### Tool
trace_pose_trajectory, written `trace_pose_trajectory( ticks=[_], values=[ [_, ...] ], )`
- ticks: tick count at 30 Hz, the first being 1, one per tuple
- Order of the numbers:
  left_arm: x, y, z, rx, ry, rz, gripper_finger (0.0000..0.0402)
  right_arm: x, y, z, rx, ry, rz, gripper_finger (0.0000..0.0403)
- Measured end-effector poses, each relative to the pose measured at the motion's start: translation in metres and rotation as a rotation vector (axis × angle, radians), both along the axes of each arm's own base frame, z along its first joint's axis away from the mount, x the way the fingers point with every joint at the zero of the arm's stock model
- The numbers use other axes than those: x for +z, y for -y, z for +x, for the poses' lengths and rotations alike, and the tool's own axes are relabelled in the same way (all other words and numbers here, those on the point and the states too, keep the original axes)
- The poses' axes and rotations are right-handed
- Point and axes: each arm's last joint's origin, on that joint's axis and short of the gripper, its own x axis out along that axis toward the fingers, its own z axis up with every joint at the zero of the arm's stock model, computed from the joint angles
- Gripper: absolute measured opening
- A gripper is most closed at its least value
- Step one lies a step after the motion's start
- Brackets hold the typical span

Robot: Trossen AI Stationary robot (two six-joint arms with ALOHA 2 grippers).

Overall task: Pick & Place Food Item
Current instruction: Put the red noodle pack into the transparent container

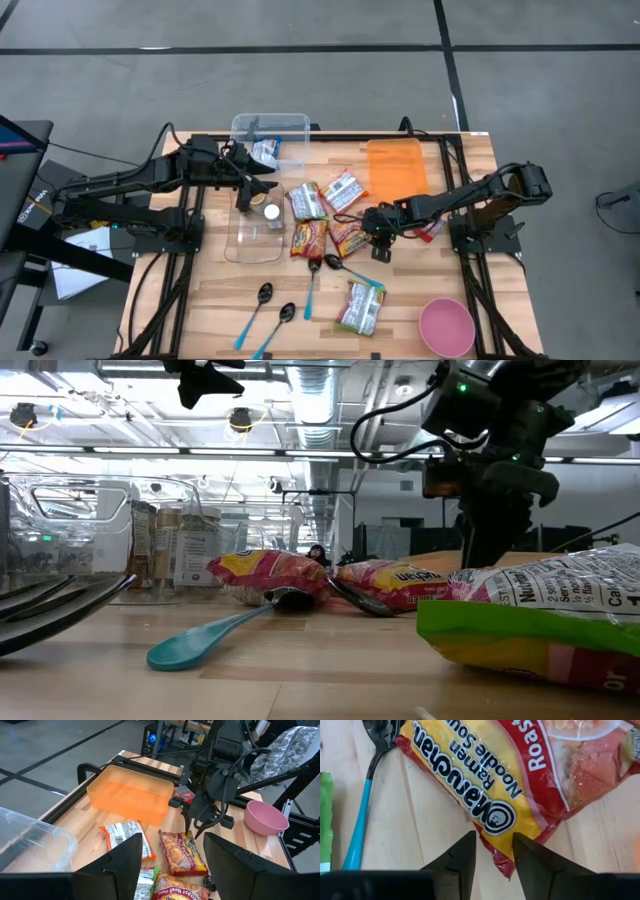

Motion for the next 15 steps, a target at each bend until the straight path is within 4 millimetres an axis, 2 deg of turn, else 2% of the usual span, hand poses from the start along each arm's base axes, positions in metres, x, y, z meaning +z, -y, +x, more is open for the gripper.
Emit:
trace_pose_trajectory(
  ticks=[8, 15],
  values=[
    [0.0, 0.0, 0.0, 0.0, 0.0, 0.0, 0.0205, 0.0004, 0.0012, 0.0009, -0.001, 0.012, -0.047, 0.0114],
    [0.0, 0.0, 0.0, 0.0, 0.0, 0.0, 0.0205, 0.0022, 0.0011, 0.0048, 0.01, 0.057, -0.056, 0.0057]
  ],
)
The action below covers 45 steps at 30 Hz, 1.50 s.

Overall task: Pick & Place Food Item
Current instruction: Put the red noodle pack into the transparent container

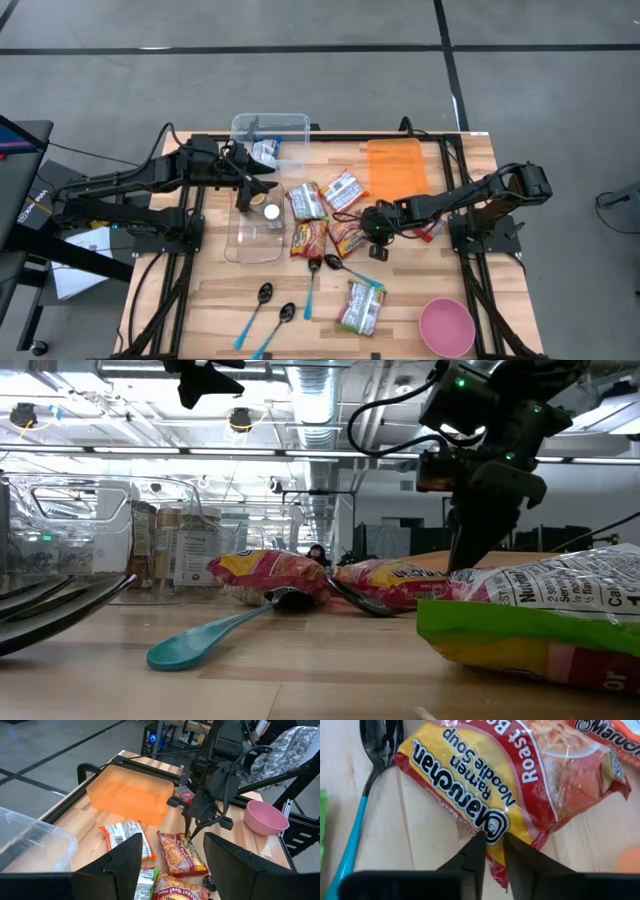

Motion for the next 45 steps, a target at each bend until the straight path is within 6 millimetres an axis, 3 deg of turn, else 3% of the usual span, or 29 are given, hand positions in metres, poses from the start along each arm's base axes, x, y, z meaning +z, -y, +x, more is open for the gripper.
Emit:
trace_pose_trajectory(
  ticks=[4, 11, 25, 32, 39, 45],
  values=[
    [0.0, 0.0, 0.0, 0.0, 0.0, 0.0, 0.0205, 0.0, 0.0, 0.0, 0.001, 0.001, 0.001, 0.001],
    [0.0, 0.0, 0.0, 0.0, 0.0, 0.0, 0.0205, 0.005, -0.001, 0.0, -0.017, 0.032, 0.019, 0.0002],
    [-0.005, 0.0, 0.012, -0.024, -0.015, -0.001, 0.0205, 0.083, 0.01, -0.016, -0.032, 0.37, -0.036, 0.0],
    [-0.017, 0.007, 0.052, -0.1, 0.033, 0.004, 0.0209, 0.111, 0.024, -0.023, -0.07, 0.468, -0.067, 0.0],
    [-0.036, 0.015, 0.1, -0.138, 0.124, 0.038, 0.0229, 0.133, 0.038, -0.015, -0.099, 0.529, -0.102, 0.0],
    [-0.053, 0.026, 0.122, -0.098, 0.118, 0.176, 0.0232, 0.145, 0.049, -0.012, -0.14, 0.554, -0.114, 0.0]
  ],
)
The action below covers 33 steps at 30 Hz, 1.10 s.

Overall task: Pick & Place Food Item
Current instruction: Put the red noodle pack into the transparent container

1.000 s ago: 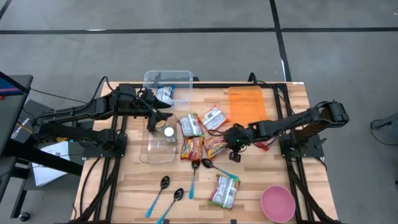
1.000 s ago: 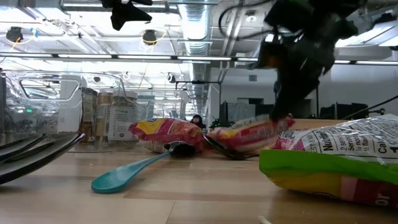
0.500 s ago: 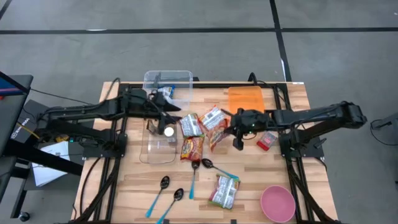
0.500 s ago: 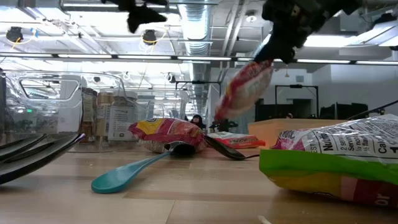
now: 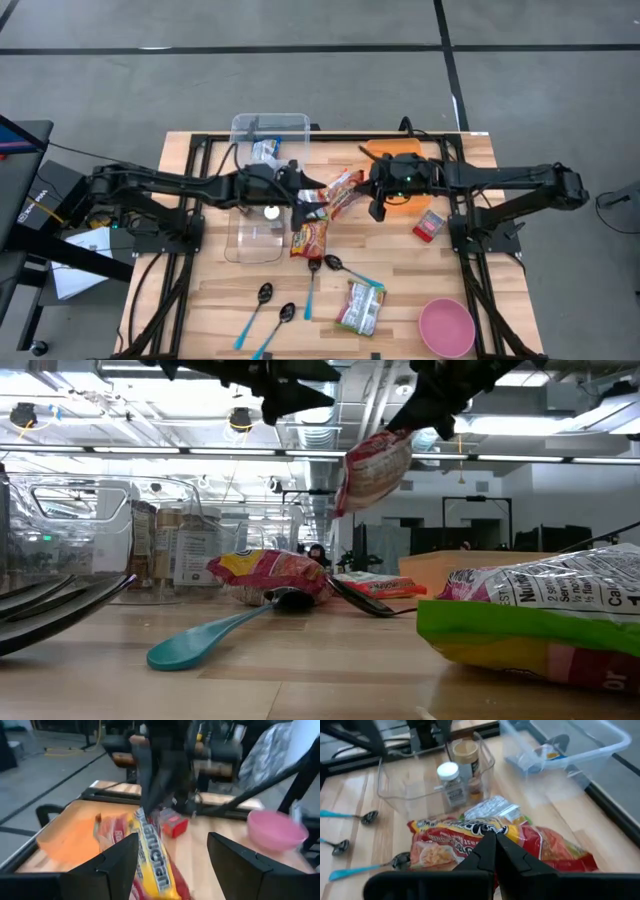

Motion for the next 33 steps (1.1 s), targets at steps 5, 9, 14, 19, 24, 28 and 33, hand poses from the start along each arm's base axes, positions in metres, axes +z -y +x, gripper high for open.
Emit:
trace_pose_trajectory(
  ticks=[5, 9, 14, 19, 24, 28, 33],
  values=[
    [-0.008, 0.003, 0.014, 0.03, 0.05, 0.047, 0.0232, 0.0, 0.007, 0.0, -0.026, 0.005, -0.003, 0.0],
    [-0.017, 0.001, 0.027, 0.1, 0.047, 0.06, 0.0232, 0.001, 0.011, -0.001, -0.03, 0.008, -0.013, 0.0],
    [-0.017, -0.001, 0.05, 0.116, 0.031, 0.139, 0.0232, 0.002, 0.013, -0.001, -0.038, 0.014, -0.016, 0.0],
    [-0.02, -0.005, 0.068, 0.179, 0.011, 0.178, 0.0232, 0.001, 0.014, -0.001, -0.038, 0.008, -0.024, 0.0],
    [-0.023, -0.007, 0.068, 0.196, -0.012, 0.175, 0.0232, 0.001, 0.014, -0.001, -0.04, 0.009, -0.022, 0.0],
    [-0.027, -0.008, 0.068, 0.208, -0.053, 0.176, 0.0232, 0.002, 0.014, -0.001, -0.04, 0.014, -0.023, 0.0],
    [-0.029, -0.007, 0.067, 0.223, -0.053, 0.093, 0.0232, 0.002, 0.014, -0.001, -0.041, 0.013, -0.024, 0.0]
  ],
)
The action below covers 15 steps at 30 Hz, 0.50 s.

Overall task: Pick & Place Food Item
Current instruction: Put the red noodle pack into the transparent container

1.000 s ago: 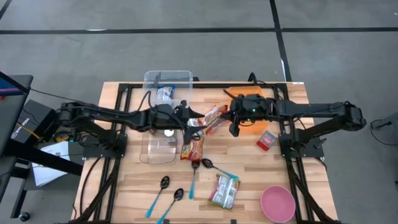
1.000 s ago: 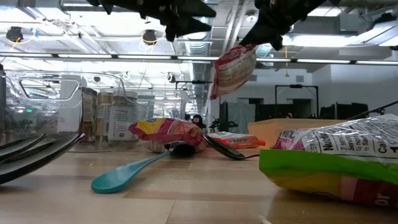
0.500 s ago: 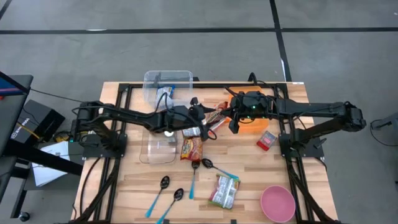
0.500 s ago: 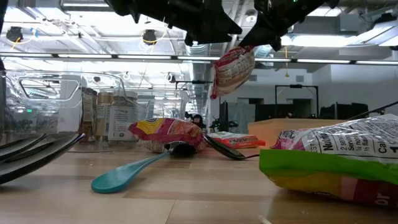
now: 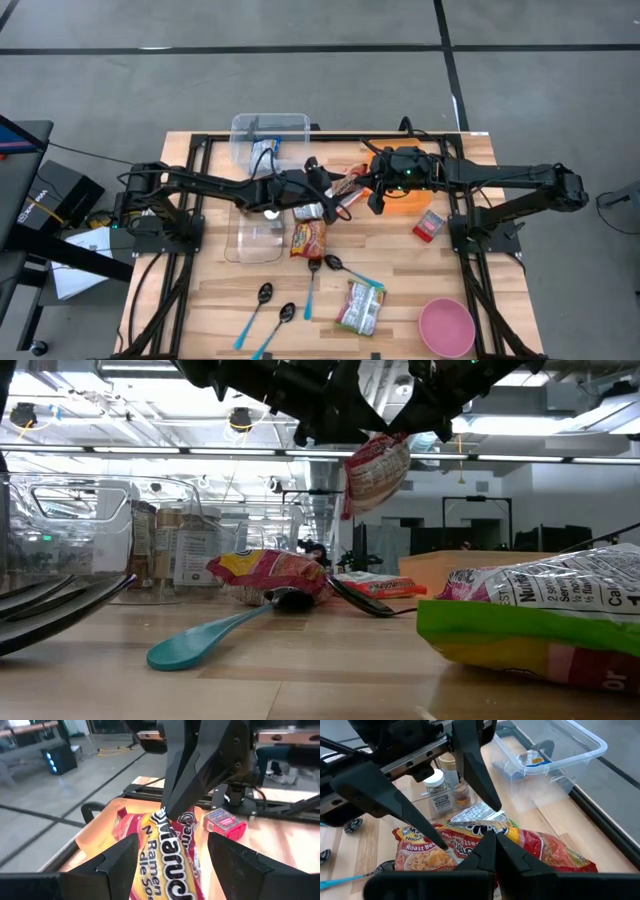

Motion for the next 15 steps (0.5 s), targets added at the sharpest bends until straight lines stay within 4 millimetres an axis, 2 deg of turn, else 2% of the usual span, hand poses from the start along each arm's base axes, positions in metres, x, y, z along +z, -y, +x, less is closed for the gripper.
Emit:
trace_pose_trajectory(
  ticks=[9, 15],
  values=[
    [-0.0027, 0.0006, -0.0004, -0.02, -0.019, -0.028, 0.0231, -0.0001, 0.0, 0.0, 0.003, -0.002, -0.006, 0.0],
    [-0.0048, 0.0008, -0.001, -0.023, -0.041, -0.031, 0.0198, 0.0, 0.0, 0.0001, 0.004, -0.001, -0.006, 0.0]
  ],
)
